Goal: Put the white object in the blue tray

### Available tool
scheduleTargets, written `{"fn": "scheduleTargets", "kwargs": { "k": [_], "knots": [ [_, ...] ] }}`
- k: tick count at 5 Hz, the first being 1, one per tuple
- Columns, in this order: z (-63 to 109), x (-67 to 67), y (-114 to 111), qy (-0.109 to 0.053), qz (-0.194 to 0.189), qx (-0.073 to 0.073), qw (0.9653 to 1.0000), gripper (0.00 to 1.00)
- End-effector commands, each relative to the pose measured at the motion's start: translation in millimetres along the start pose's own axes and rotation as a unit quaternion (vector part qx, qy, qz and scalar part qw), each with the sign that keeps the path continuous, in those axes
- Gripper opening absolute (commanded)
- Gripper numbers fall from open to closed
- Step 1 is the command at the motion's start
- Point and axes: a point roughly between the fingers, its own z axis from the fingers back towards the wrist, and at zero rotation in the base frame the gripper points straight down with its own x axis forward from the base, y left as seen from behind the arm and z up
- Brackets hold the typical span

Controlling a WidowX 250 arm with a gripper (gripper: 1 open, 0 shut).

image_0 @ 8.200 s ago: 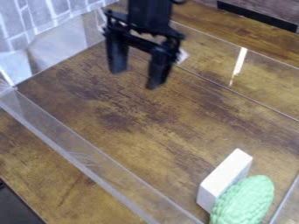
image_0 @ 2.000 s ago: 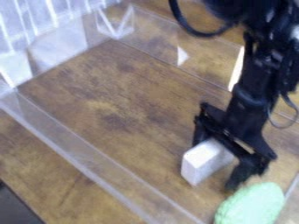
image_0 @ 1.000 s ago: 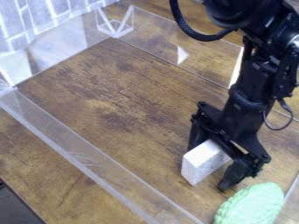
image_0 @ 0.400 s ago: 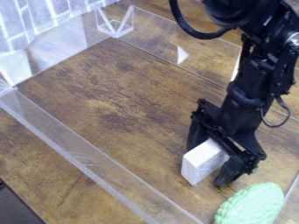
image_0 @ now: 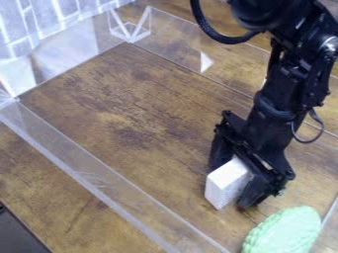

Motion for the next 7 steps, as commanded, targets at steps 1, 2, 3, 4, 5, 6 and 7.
{"fn": "scheduleTargets", "kwargs": {
  "k": [1,2,3,4,5,6,7],
  "knots": [
    [3.4,-1.2,10.0,-0.001,-0.009,0.003,1.0000,1.00],
    [3.0,-2.4,9.9,0.001,-0.031,0.004,0.9995,1.00],
    [2.8,-3.4,9.4,0.004,-0.052,0.005,0.9986,0.00],
    [2.3,-5.1,9.5,0.002,-0.050,0.002,0.9988,1.00],
    [2.8,-6.4,7.1,-0.001,-0.046,-0.004,0.9989,1.00],
    [4.3,-6.1,4.9,0.001,-0.056,-0.003,0.9984,0.00],
    [5.8,-6.3,1.1,0.001,-0.064,-0.002,0.9980,0.00]
  ]
}}
